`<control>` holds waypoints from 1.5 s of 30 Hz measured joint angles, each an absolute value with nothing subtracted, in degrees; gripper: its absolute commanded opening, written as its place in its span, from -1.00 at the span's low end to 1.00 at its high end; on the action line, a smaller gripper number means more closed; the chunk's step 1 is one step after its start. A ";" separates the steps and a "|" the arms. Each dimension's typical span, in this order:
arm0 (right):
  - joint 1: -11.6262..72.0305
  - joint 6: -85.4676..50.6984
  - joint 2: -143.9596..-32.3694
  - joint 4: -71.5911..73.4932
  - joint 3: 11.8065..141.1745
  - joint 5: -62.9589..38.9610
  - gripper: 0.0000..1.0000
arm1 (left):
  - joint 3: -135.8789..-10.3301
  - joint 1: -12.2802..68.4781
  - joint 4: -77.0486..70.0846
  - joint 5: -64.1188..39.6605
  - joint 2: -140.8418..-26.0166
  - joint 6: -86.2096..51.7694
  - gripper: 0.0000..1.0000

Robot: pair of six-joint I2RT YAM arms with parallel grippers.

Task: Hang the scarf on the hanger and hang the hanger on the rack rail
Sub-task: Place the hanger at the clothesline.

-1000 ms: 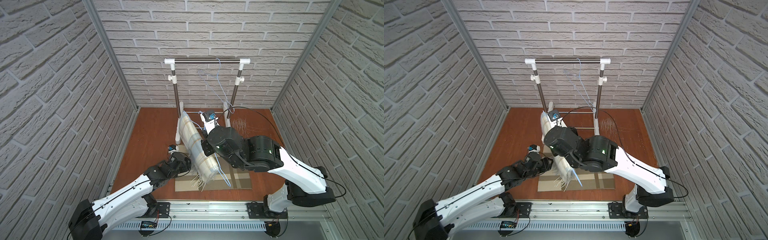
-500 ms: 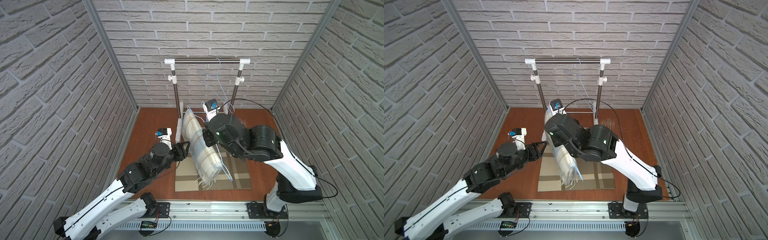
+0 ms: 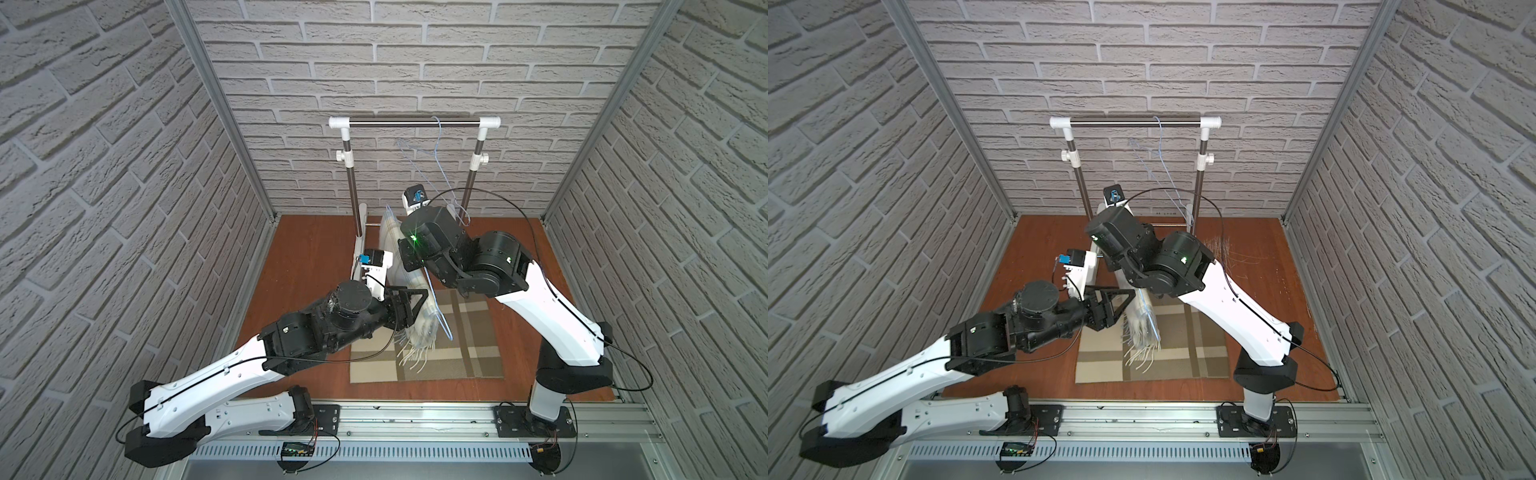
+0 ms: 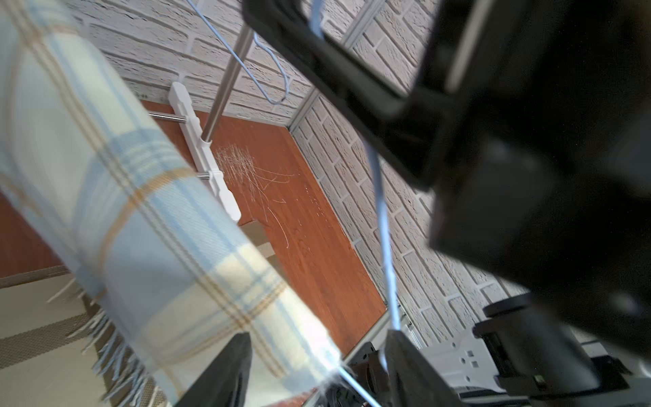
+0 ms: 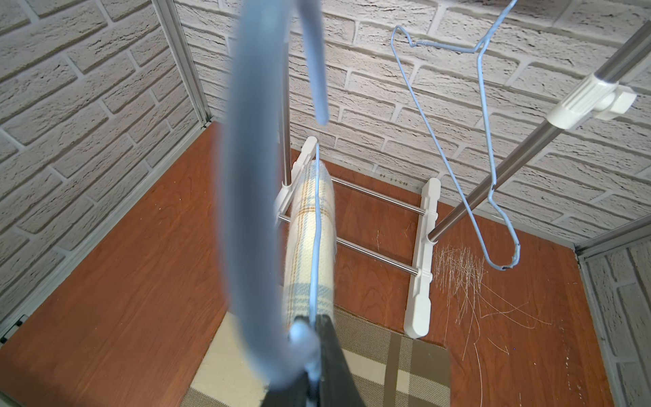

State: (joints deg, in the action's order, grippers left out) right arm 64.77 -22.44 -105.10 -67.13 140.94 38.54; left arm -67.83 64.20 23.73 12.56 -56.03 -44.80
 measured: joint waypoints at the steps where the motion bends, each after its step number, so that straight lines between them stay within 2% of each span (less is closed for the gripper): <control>1: 64.42 -22.41 -105.30 -66.83 140.97 38.11 -0.94 | -67.90 64.71 23.46 12.75 -56.38 -44.80 0.31; 11: 62.70 -21.98 -105.71 -66.37 140.97 35.51 -0.94 | -68.60 66.67 21.56 17.39 -56.60 -44.18 0.34; 19: 62.50 -21.98 -105.71 -65.93 140.94 34.06 -0.94 | -70.85 62.63 21.17 20.21 -61.04 -43.11 0.31; 25: 62.50 -21.91 -105.23 -64.25 139.15 33.76 -0.93 | -72.49 60.53 20.91 20.36 -63.66 -43.05 -0.05; 31: 62.37 -21.82 -104.79 -61.54 137.75 33.36 -0.93 | -72.86 59.88 20.71 19.81 -63.83 -44.16 -0.79; 33: 62.17 -21.85 -104.51 -60.60 137.10 32.95 -0.93 | -72.99 59.70 20.78 19.70 -63.86 -44.56 -0.98; 43: 60.47 -22.09 -103.94 -57.21 134.67 29.82 -0.94 | -76.07 56.51 25.74 16.32 -64.71 -44.47 -1.00; 45: 60.01 -22.17 -103.94 -56.77 134.69 28.95 -0.80 | -77.49 55.35 27.35 14.44 -65.12 -44.45 -1.00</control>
State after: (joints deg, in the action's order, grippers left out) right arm 60.01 -22.17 -103.94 -56.77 134.69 28.95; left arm -77.49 55.35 27.35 14.44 -65.12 -44.45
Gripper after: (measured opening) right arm 0.099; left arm 0.088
